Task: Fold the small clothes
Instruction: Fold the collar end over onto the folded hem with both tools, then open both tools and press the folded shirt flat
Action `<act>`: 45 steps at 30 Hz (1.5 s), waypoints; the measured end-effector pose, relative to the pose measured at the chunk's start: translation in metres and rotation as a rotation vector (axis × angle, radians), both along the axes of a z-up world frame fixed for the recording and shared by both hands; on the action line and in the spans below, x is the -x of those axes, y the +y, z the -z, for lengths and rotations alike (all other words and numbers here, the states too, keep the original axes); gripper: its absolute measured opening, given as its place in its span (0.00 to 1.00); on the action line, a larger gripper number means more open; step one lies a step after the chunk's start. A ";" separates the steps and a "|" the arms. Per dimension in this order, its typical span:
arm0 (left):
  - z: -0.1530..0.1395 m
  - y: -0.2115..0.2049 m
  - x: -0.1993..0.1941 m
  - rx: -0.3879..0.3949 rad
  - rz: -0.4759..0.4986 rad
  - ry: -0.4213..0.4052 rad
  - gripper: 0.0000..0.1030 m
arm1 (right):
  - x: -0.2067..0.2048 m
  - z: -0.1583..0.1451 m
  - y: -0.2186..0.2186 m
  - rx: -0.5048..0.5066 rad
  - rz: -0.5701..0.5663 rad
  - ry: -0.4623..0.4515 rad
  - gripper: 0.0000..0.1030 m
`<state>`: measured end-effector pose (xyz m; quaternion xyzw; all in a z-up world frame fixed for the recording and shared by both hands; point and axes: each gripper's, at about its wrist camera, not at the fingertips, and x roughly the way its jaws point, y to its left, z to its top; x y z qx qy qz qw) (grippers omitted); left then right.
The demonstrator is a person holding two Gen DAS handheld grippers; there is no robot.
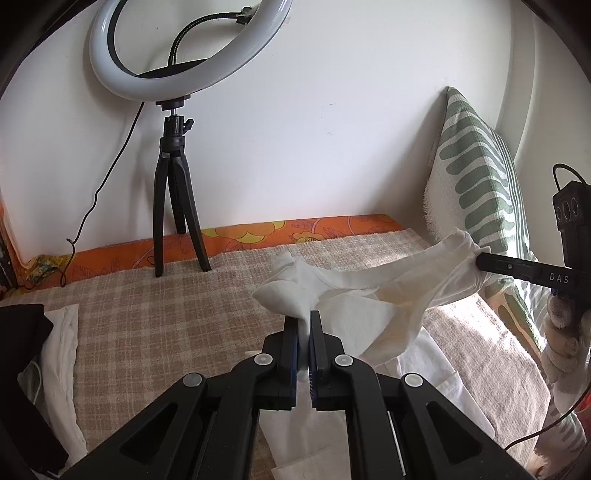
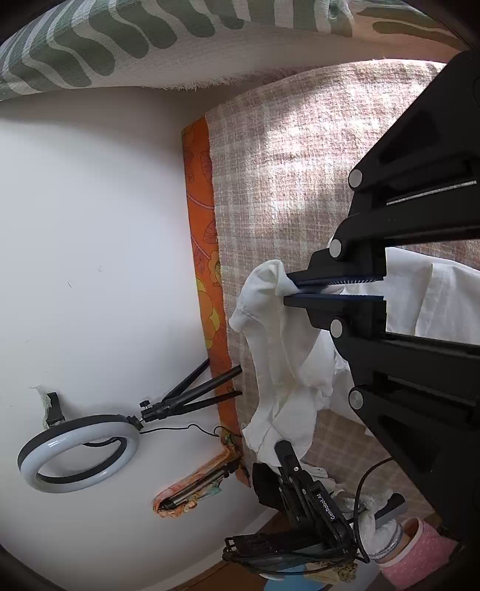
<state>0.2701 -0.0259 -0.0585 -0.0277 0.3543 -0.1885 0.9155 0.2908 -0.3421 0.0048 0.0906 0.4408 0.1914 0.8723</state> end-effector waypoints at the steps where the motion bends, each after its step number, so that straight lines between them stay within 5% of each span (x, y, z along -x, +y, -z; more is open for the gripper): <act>1: 0.001 0.000 0.012 -0.007 0.002 0.000 0.01 | 0.014 0.000 -0.002 -0.002 -0.002 0.001 0.05; 10: 0.035 -0.004 0.110 -0.112 0.062 -0.007 0.02 | 0.119 0.028 -0.006 0.007 -0.003 0.021 0.05; 19: 0.048 0.020 0.174 -0.190 0.093 0.000 0.11 | 0.189 0.046 -0.015 0.131 -0.073 0.019 0.10; 23: 0.047 0.044 0.176 -0.078 0.048 0.071 0.26 | 0.200 0.045 -0.038 0.032 0.003 0.065 0.42; 30: 0.066 0.061 0.149 0.273 -0.033 0.298 0.33 | 0.180 0.075 -0.064 -0.238 0.152 0.233 0.43; 36: 0.083 0.043 0.141 0.320 -0.014 0.388 0.19 | 0.168 0.099 -0.061 -0.304 0.170 0.322 0.42; 39: 0.083 0.038 0.141 0.298 -0.008 0.383 0.07 | 0.165 0.102 -0.057 -0.331 0.155 0.334 0.31; 42: 0.082 0.042 0.139 0.324 -0.011 0.389 0.03 | 0.163 0.105 -0.054 -0.326 0.149 0.338 0.10; 45: 0.078 0.047 0.141 0.347 -0.017 0.387 0.03 | 0.165 0.102 -0.059 -0.370 0.178 0.334 0.06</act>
